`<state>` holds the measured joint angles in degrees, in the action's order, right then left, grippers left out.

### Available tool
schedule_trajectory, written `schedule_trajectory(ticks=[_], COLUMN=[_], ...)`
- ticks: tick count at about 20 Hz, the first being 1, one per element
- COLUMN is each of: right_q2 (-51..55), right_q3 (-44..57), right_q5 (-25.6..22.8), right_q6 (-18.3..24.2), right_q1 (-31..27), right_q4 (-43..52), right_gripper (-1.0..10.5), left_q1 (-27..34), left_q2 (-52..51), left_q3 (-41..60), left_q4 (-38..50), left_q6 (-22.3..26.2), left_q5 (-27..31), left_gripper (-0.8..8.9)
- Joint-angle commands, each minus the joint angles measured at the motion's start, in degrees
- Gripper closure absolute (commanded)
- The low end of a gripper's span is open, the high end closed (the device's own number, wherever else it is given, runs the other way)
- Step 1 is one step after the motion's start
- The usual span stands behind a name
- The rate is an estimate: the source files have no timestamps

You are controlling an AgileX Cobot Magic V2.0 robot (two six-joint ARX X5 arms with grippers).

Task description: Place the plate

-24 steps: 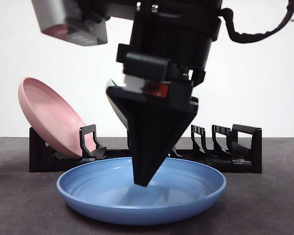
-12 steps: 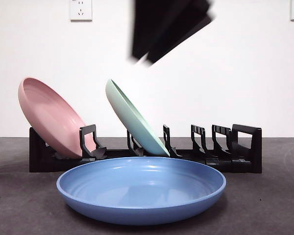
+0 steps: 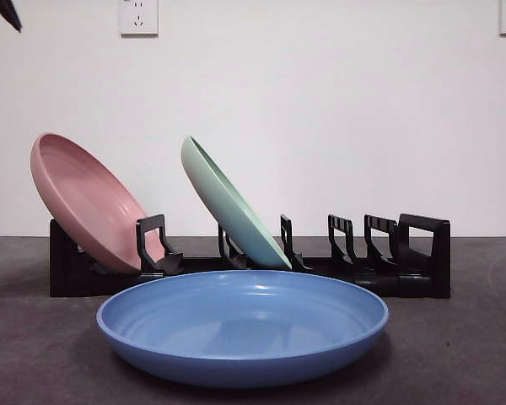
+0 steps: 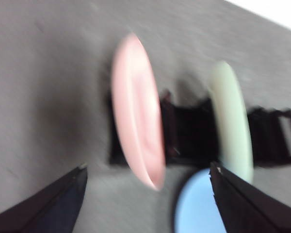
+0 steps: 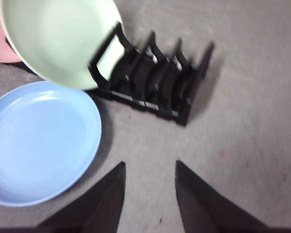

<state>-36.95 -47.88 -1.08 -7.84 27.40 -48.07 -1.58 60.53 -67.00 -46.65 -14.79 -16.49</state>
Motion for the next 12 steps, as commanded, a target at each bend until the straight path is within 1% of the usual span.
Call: schedule_trajectory(ticks=[1,3,6,9,12], right_q2=[3.7,6.4,8.7,9.1,9.1], right_q3=[1.6,2.6,2.7,2.7,2.7], right_q5=[0.2,-0.2,-0.5,-0.5,-0.5], right_q6=[-3.7,-5.0,-5.7,-6.6,-6.8], right_q1=[0.2,0.2,0.2,0.2,0.2], right_q4=[-0.5,-1.5,-3.4,-3.8,-3.8], right_gripper=[7.9,7.9,7.9,7.9,7.9], left_q1=[-1.7,-3.5,-6.1,-8.0,-9.4], left_q2=[6.1,12.2,21.2,28.4,33.6], left_q3=[-8.0,-14.5,-22.7,-27.4,-29.1], left_q4=[-1.3,-4.4,-10.2,-13.5,-13.5], left_q6=[4.6,6.3,7.6,8.0,7.9], left_q5=[4.7,8.5,12.5,15.2,18.0], left_gripper=[4.09,4.09,4.09,4.09,4.11])
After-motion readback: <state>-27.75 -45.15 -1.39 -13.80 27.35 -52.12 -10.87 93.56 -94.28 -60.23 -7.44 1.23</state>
